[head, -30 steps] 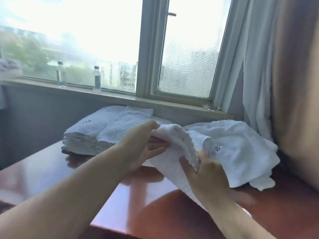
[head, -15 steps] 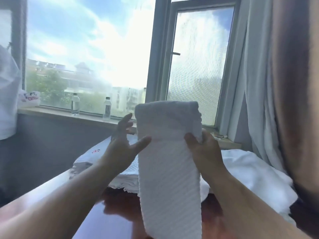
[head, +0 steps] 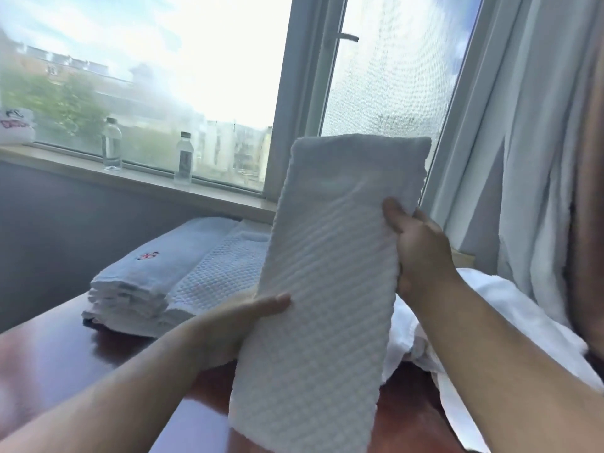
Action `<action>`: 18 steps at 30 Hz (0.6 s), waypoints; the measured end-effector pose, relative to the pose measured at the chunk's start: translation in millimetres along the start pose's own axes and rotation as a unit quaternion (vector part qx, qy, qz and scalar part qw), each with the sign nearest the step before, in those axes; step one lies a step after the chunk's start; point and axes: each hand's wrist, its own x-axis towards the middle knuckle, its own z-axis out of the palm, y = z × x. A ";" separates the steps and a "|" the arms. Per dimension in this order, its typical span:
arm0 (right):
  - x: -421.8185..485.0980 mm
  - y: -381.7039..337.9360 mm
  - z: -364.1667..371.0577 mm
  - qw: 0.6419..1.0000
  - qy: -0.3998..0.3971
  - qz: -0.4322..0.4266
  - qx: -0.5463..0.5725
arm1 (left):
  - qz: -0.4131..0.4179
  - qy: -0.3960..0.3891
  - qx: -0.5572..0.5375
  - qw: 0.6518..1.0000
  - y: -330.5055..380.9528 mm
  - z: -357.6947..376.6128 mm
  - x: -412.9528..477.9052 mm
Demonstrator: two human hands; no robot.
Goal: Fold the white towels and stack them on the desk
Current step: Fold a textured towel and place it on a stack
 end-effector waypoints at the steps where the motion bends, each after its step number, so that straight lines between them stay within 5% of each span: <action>1: 9.1 4.7 -4.5 1.000 0.001 0.003 -0.004 | -0.012 -0.010 0.004 1.000 -2.4 -0.2 7.3; 5: 52.6 27.0 -30.8 0.998 0.030 0.037 -0.032 | -0.034 0.016 -0.018 0.999 -13.9 0.0 38.5; 12: 95.3 76.3 -80.4 0.932 -0.066 0.326 -0.144 | -0.080 0.010 -0.049 0.996 -29.5 -6.9 63.4; 18: 127.2 78.9 -75.1 0.954 -0.076 0.262 -0.120 | -0.021 0.025 -0.024 0.999 -8.9 -11.5 85.0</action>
